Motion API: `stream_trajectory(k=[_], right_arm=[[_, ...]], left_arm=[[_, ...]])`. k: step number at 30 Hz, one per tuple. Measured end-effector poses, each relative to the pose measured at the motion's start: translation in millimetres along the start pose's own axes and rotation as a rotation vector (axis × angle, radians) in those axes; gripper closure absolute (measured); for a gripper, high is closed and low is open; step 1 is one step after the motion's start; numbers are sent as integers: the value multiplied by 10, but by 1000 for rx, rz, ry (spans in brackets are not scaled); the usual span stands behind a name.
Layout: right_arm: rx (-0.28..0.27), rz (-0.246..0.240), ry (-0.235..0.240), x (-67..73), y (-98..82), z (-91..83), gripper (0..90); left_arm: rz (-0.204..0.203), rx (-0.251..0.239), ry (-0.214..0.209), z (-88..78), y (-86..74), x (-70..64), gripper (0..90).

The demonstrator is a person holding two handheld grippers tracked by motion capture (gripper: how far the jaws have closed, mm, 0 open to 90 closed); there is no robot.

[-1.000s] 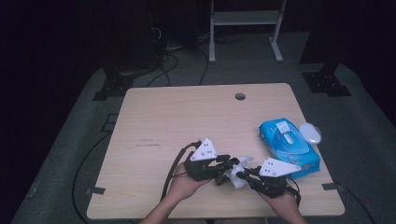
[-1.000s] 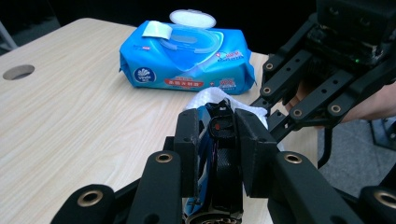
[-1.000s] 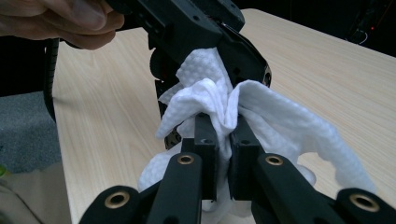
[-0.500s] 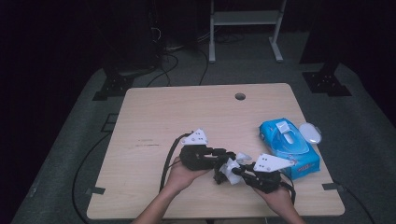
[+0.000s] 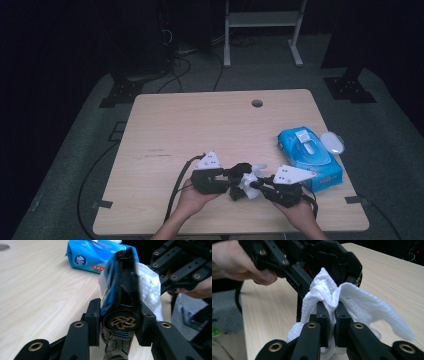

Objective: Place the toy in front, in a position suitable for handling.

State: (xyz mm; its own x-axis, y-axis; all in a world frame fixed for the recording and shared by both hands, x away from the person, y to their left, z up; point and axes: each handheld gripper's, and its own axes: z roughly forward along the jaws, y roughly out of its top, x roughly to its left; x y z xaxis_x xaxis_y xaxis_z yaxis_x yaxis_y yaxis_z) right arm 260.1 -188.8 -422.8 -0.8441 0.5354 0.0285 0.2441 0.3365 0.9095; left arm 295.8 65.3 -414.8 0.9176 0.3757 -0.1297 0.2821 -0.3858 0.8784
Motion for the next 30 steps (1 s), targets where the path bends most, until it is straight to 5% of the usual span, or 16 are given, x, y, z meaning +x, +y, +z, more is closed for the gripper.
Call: stream_trajectory(k=[5,6,14,20,25,30], right_arm=[[1,-11,6,46,-26,-76,845],[-2,-28,-1,70,-47,-111,849],[39,-64,-17,75,-104,-138,850],[3,5,-10,-6,-185,-277,851],[-106,77,0,-119,-67,-516,850],[-140,31,48,-53,310,-490,849]], left_arm=[[26,-4,-12,9,3,-86,621],[-7,-34,-41,-14,4,-78,618],[-58,-62,-85,-44,14,-36,617],[-60,-57,-91,-26,-10,-59,614],[11,-63,-31,-28,-9,-155,641],[90,-53,-19,-2,1,-287,646]])
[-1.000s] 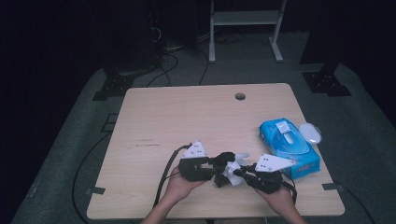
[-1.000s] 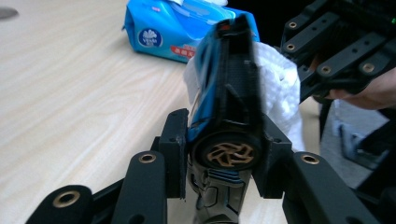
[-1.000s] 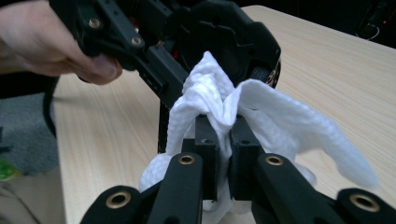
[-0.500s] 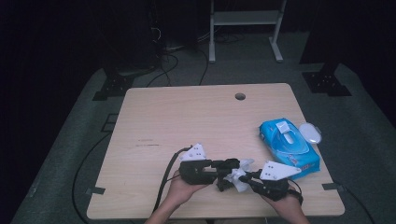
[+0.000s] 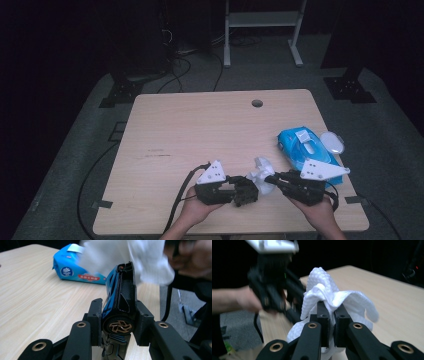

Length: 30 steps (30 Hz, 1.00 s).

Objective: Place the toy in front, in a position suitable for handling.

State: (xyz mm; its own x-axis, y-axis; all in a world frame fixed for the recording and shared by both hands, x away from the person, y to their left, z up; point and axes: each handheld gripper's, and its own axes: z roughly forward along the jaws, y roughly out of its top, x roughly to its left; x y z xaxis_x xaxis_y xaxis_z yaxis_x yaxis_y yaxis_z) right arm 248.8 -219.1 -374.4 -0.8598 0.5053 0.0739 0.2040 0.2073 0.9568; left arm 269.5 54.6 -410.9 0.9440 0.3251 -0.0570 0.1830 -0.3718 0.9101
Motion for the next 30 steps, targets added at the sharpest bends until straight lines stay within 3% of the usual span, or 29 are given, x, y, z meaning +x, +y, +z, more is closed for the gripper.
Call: stream_trajectory(k=[3,6,9,10,13,14,16,19,20,24,27,28,30], right_arm=[[37,-38,22,36,141,137,849],[96,-41,27,11,106,237,849],[88,-1,26,-47,52,206,849],[104,15,1,-96,-10,162,849],[107,49,6,-133,-53,140,849],[103,32,-2,-106,-28,144,849],[95,20,26,-56,40,179,849],[112,-23,35,1,116,230,849],[144,-42,27,12,165,249,849],[155,-26,16,42,191,265,851],[156,-45,2,83,218,294,850],[158,-36,29,84,232,314,850],[191,-90,44,193,271,416,849]], left_arm=[[29,-7,9,14,-7,-49,646],[33,-15,8,0,-29,-53,647],[34,-16,8,-16,-38,-50,647],[33,-17,9,-21,-41,-47,647],[36,-15,10,-18,-37,-52,647],[42,-14,12,-15,-35,-59,647],[44,-13,17,-10,-31,-68,647],[41,-16,20,-10,-33,-72,647],[37,-15,19,-12,-33,-66,647],[42,-7,23,-1,-18,-72,647],[36,-9,23,1,-16,-71,648],[36,-7,24,9,-9,-76,648],[48,1,29,20,6,-93,648]])
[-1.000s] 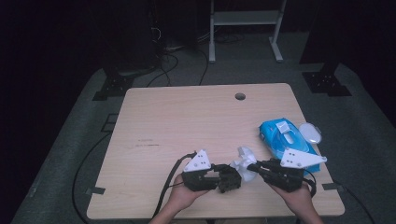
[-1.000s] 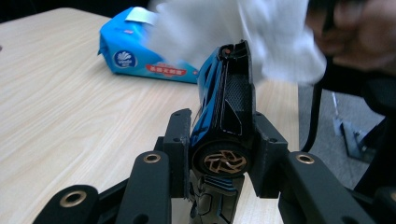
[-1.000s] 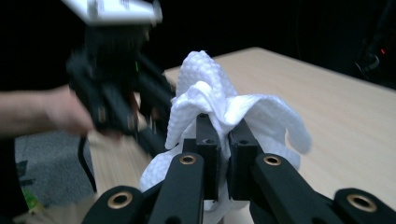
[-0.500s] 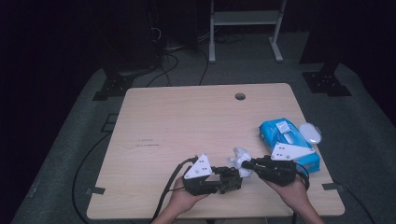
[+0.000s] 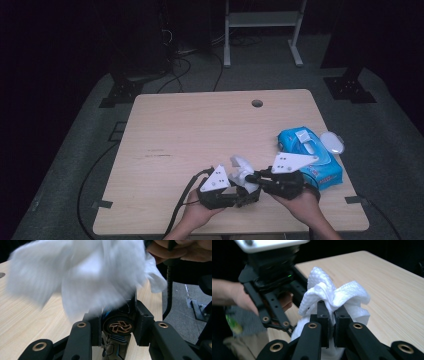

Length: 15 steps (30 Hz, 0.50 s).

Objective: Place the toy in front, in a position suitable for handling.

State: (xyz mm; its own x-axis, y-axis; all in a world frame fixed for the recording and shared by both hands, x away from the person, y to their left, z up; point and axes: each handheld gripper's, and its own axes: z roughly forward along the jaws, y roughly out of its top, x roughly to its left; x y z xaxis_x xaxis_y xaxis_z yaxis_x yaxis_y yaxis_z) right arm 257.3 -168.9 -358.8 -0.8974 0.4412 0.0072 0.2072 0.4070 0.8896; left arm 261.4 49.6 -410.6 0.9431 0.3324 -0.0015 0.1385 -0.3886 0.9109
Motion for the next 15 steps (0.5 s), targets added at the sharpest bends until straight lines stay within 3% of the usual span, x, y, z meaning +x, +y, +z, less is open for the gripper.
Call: stream_trajectory(k=[2,9,15], right_arm=[[21,-32,-8,45,29,29,849],[46,-16,-45,-4,39,-29,850],[80,-60,-20,98,102,100,849]], left_arm=[[-2,0,1,-5,-4,-4,648],[9,8,6,11,21,-23,648],[4,6,10,-1,8,-13,648]])
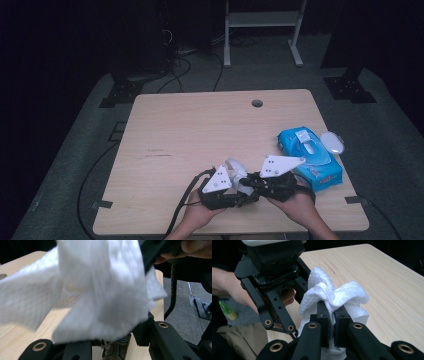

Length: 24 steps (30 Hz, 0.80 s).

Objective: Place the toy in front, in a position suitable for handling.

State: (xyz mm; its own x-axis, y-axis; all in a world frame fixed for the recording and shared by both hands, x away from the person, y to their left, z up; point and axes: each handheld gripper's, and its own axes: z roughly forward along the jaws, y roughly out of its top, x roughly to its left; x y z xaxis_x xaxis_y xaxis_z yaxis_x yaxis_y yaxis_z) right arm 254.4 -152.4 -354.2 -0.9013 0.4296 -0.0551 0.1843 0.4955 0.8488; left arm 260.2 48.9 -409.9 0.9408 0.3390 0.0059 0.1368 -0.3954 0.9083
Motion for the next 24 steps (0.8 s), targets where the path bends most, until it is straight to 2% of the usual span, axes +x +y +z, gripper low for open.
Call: stream_trajectory(k=[2,4,6,8,9,11,12,14,17,19,21,22,23,24], right_arm=[[-5,13,-17,-56,-22,-44,849],[-40,61,-25,-152,-87,-118,849],[-7,64,-79,-219,-167,-164,850],[-37,117,-67,-255,-247,-200,850],[-44,115,-74,-241,-253,-204,850],[-67,110,-50,-203,-218,-193,851],[-72,91,-53,-167,-185,-176,851],[-77,76,5,-114,-128,-134,849],[-67,35,-3,-48,-110,-98,849],[-88,57,-19,-108,-139,-140,849],[-86,87,-56,-197,-191,-185,849],[-86,87,-56,-197,-191,-185,849],[-90,128,-57,-260,-258,-190,849],[-97,138,-54,-262,-276,-173,849]], left_arm=[[4,-2,8,-14,-7,-6,649],[6,-3,7,-13,-7,-13,648],[7,-1,10,-17,-7,-15,648],[6,-5,4,-19,-15,-8,648],[16,-1,7,-7,-5,-18,648],[17,3,6,8,4,-28,648],[18,4,9,12,4,-33,648],[14,2,12,13,5,-31,649],[1,-3,7,-4,-7,-5,649],[10,0,16,-23,-6,-7,650],[-8,-6,25,-75,-17,27,651],[-8,-6,25,-75,-17,27,652],[-17,-3,40,-126,-29,75,653],[-12,1,51,-148,-30,86,652]])
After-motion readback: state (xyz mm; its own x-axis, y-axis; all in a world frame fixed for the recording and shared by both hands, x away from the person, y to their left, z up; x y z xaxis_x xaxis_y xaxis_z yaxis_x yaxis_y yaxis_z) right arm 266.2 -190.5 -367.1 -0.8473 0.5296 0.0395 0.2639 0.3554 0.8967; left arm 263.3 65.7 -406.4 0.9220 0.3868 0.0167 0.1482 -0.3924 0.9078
